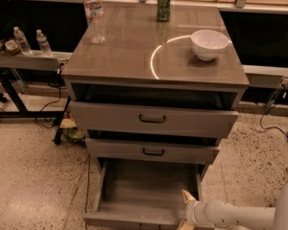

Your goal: Close bottom drawer

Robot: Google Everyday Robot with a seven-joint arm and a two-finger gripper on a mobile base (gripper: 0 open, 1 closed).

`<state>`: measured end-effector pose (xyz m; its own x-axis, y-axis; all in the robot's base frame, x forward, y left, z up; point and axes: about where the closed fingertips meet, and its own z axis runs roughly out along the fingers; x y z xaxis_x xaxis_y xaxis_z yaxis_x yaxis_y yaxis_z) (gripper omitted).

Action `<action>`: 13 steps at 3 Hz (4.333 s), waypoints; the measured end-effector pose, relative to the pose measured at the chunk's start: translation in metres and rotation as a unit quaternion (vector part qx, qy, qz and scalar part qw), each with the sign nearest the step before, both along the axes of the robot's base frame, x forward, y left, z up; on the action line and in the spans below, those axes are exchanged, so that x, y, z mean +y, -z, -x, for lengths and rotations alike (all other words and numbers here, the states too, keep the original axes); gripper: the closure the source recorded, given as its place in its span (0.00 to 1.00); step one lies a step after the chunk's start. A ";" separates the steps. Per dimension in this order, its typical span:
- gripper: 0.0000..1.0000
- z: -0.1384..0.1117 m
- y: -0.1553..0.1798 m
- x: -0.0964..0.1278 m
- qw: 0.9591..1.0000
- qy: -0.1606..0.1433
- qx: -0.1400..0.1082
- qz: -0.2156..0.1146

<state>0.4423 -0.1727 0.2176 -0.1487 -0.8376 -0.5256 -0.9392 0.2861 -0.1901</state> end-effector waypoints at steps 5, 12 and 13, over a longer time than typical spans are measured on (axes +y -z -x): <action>1.00 -0.057 0.005 0.019 0.995 -0.007 -0.096 -0.035; 1.00 0.004 0.066 0.006 0.999 0.040 0.027 -0.007; 1.00 -0.024 0.072 0.002 0.998 0.052 -0.017 -0.015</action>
Offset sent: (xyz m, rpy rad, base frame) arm 0.0207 0.0098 -0.0427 0.0484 -0.0582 0.0232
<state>0.4667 -0.1711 0.1456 -0.2151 -0.8029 -0.5560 -0.8971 0.3874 -0.2124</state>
